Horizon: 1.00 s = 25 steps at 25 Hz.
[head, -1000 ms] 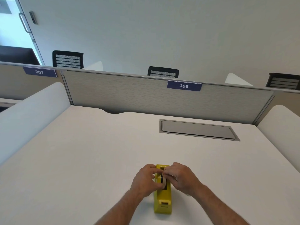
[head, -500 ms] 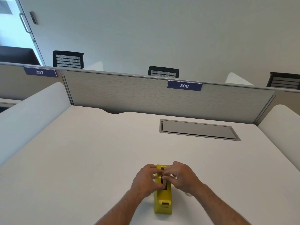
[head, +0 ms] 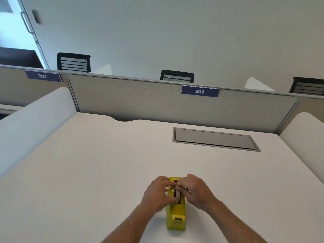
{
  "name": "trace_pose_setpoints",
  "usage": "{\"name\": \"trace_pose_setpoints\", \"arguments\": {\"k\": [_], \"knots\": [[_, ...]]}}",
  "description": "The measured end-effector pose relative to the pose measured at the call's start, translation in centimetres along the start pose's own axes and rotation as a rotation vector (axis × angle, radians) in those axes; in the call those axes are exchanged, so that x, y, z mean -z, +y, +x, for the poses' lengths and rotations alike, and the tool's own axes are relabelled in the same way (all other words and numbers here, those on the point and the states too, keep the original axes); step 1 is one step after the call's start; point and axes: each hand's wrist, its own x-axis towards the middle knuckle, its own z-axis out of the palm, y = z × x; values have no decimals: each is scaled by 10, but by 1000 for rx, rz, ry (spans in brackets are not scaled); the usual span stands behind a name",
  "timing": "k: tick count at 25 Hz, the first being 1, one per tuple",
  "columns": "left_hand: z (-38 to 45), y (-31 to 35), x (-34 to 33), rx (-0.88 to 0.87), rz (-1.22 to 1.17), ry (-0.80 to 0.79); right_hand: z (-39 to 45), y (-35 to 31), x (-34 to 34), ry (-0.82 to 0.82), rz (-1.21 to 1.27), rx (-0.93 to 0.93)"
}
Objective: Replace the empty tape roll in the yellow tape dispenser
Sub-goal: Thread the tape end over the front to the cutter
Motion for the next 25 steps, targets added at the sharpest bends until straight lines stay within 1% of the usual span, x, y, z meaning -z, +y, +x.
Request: {"name": "trace_pose_setpoints", "arguments": {"k": [8, 12, 14, 19, 22, 25], "knots": [[0, -1, 0, 7, -14, -1, 3, 0, 1, -11, 109, -134], [1, -1, 0, 6, -17, -2, 2, 2, 3, -32, 253, -216], [1, -1, 0, 1, -19, 0, -1, 2, 4, -47, 296, -227], [1, -1, 0, 17, -24, 6, 0, 4, 2, -35, 248, -209], [0, -1, 0, 17, -26, 6, 0, 3, 2, -45, 154, -147], [0, 1, 1, 24, -28, 2, 0, -1, 2, -11, 99, -104]]}}
